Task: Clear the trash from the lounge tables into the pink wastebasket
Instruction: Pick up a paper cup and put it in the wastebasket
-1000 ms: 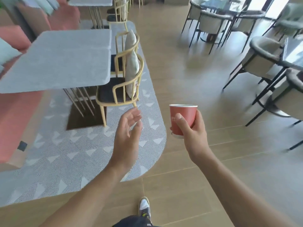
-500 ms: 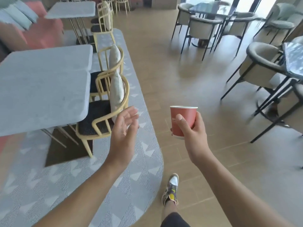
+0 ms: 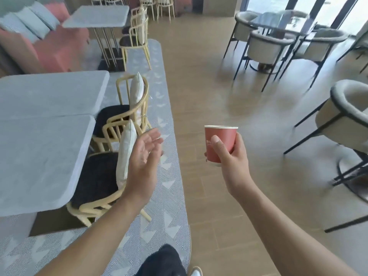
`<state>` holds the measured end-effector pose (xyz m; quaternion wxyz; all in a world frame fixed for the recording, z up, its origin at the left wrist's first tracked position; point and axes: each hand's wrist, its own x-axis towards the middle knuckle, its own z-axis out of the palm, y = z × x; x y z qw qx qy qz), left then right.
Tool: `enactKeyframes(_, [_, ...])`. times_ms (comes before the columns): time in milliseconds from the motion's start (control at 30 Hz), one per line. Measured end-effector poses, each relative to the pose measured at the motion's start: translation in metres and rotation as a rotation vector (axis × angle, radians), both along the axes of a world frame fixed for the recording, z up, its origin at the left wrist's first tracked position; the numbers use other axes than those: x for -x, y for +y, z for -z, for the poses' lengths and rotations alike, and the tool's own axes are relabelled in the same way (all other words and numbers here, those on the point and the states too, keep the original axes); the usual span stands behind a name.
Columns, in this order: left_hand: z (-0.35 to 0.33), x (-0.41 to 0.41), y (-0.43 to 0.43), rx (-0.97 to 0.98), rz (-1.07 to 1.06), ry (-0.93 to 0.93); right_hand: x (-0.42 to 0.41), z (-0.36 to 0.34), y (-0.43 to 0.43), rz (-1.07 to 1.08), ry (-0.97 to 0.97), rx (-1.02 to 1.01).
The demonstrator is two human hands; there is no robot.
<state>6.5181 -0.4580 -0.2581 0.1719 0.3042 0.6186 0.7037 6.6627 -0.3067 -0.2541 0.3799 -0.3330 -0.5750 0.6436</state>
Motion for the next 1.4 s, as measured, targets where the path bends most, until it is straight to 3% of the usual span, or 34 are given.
enactKeyframes(333, [0.024, 0.177, 0.185, -0.032, -0.056, -0.013, 0.177, 0.015, 0.189, -0.023, -0.010, -0.011])
enactKeyframes(800, [-0.005, 0.438, 0.429, -0.030, -0.063, 0.004, 0.438, -0.006, 0.437, -0.051, 0.035, 0.003])
enactKeyframes(1067, [0.007, 0.570, 0.618, -0.011, -0.105, 0.024, 0.585, 0.017, 0.634, -0.109, 0.054, -0.002])
enactKeyframes(1400, [-0.020, 0.730, 0.830, -0.068, -0.167, 0.035, 0.751, -0.027, 0.854, -0.194, 0.020, -0.034])
